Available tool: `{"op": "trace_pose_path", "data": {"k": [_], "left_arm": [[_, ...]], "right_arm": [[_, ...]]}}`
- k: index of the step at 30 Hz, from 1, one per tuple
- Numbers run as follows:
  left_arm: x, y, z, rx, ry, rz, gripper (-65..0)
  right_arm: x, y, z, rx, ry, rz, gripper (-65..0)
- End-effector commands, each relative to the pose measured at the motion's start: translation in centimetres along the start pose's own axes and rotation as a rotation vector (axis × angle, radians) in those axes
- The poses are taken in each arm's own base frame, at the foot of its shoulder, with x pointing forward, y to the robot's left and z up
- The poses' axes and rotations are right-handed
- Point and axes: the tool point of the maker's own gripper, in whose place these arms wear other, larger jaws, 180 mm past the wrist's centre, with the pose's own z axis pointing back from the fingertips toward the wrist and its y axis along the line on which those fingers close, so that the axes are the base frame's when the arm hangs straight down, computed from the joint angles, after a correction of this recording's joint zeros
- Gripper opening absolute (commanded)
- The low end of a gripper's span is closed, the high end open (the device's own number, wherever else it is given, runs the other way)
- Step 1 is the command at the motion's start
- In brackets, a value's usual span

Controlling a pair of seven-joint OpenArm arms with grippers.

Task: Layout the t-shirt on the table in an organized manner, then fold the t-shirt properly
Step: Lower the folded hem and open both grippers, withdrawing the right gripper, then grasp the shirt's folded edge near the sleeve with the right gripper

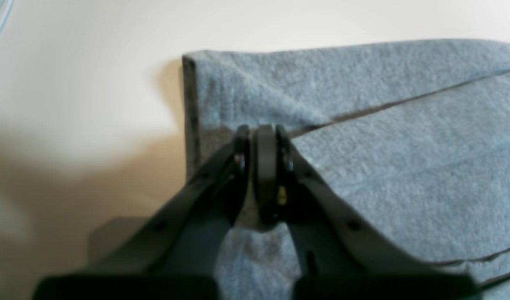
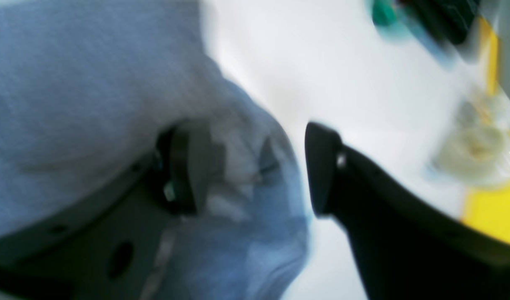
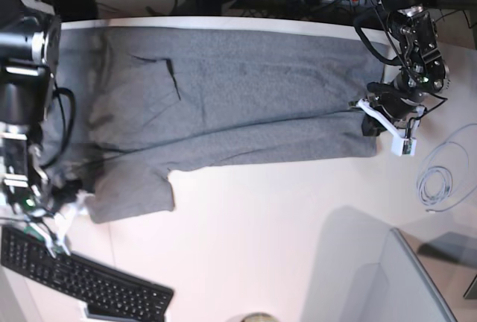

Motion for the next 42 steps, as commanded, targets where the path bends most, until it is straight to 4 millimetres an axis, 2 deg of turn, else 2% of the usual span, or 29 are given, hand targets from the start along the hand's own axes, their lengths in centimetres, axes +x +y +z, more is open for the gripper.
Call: {"op": "trace_pose_path", "data": {"k": [1,4,7,13,15,21,29,31,35,39,41,42], "left_arm": [[1.7,0.4,0.2,0.005,-0.050,-0.010,-65.0],[1.7,0.4,0.2,0.005,-0.050,-0.010,-65.0],[1.7,0.5,0.3,0.006,-0.049,-0.011,-65.0],[1.7,0.5,0.3,0.006,-0.050,-0.012,-65.0],[1.7,0.5,0.3,0.006,-0.050,-0.012,-65.0],[1.7,0.5,0.3,0.006,-0.050,-0.012,-65.0],[1.8,0.5,0.3,0.006,-0.052,-0.012,-65.0],[1.8,0.5,0.3,0.006,-0.052,-0.012,-65.0],[1.8,0.5,0.3,0.006,-0.052,-0.012,-65.0],[1.7,0.5,0.3,0.006,-0.050,-0.011,-65.0],[1.7,0.5,0.3,0.006,-0.050,-0.011,-65.0],[1.7,0.5,0.3,0.006,-0.050,-0.011,-65.0]], "right_arm": [[2.5,-2.1,0.5,-0.052,-0.037,-0.024,-30.8],[4.3,-1.1,-1.1,-0.041,-0.061,-0.079,-30.8],[4.7,-2.1,-2.4,-0.117,-0.089,-0.154,-30.5],[3.0,-2.9,-3.8,-0.175,-0.095,-0.159,-30.3],[2.3,-3.8,-3.8,-0.189,-0.086,-0.163,-30.3],[0.5,-3.9,-4.1,-0.192,-0.062,-0.165,-30.8],[-1.6,-2.9,-4.6,-0.177,-0.029,-0.160,-31.1],[-1.6,-2.9,-4.6,-0.177,-0.030,-0.160,-36.2],[-1.4,-3.2,-4.5,-0.181,-0.034,-0.161,-65.0],[-1.1,-3.4,-4.4,-0.183,-0.042,-0.160,-64.8],[-0.1,-3.7,-4.0,-0.189,-0.067,-0.154,-65.0],[-0.4,-3.6,-3.9,-0.190,-0.056,-0.151,-65.0]]}}
